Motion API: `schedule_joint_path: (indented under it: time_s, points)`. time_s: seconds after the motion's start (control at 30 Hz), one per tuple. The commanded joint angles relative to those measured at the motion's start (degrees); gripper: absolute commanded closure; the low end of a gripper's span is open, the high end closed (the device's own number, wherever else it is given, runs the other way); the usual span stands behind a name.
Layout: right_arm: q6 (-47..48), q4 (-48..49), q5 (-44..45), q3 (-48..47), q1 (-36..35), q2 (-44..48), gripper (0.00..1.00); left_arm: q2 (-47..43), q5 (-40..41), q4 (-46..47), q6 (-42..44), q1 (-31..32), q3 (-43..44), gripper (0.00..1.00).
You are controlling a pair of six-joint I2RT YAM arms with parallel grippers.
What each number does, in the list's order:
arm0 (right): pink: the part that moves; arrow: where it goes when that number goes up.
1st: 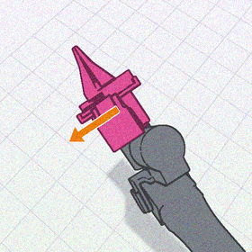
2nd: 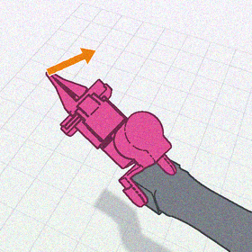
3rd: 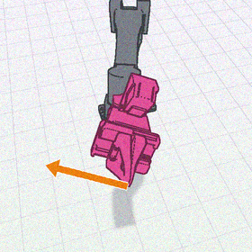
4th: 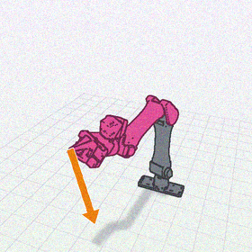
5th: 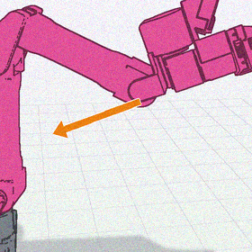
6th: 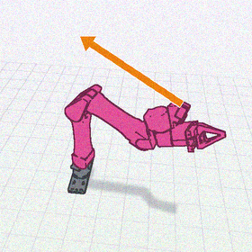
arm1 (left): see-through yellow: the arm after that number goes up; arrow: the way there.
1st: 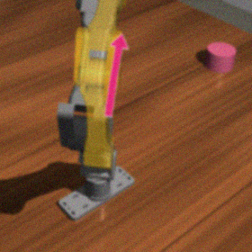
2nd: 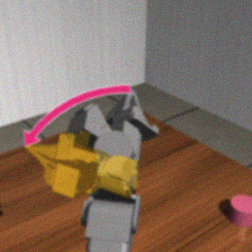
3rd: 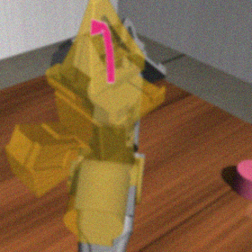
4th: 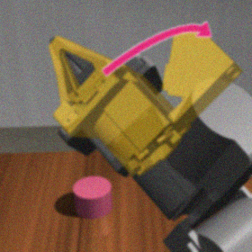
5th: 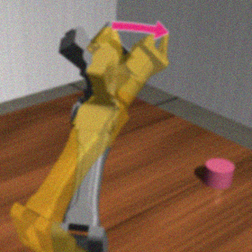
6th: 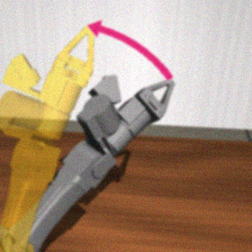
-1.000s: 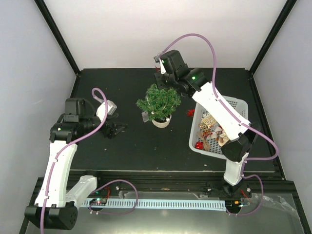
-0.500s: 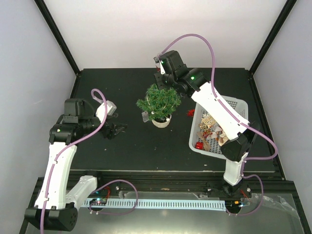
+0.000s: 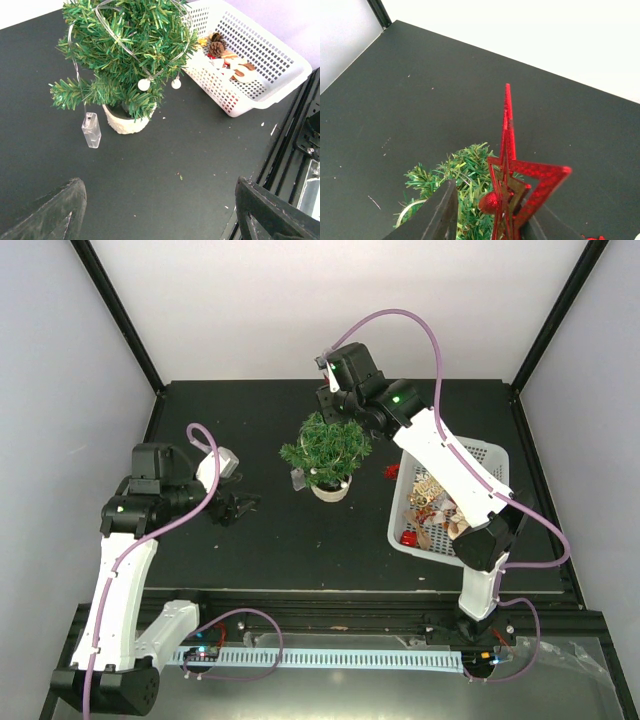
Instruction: Decorate the small christmas tree
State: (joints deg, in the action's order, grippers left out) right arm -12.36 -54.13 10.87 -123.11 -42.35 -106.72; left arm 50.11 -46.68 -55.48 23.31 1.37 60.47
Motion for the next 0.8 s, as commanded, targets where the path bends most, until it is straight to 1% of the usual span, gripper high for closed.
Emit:
schedule_joint_path:
  time_s: [0.0,0.17,0.37,0.77]
  points:
    - [0.1,0.1,-1.5,-1.7,-0.3,0.8,0.66,-1.3,-0.4,1.3,-0.7,0.3,-0.5,0.18]
    - [0.9,2.9,-5.8,0.6,-0.3,2.5,0.65,-1.8,-0.2,1.6,-0.6,0.2,-0.7,0.18]
    - [1.3,3.8,-9.6,1.2,-0.3,2.9,0.64,-1.9,-0.2,1.6,-0.6,0.2,-0.7,0.18]
    - [0.7,4.2,-11.1,3.3,-0.6,3.2,0.64,-1.8,-0.4,1.3,-0.8,0.2,-0.3,0.18]
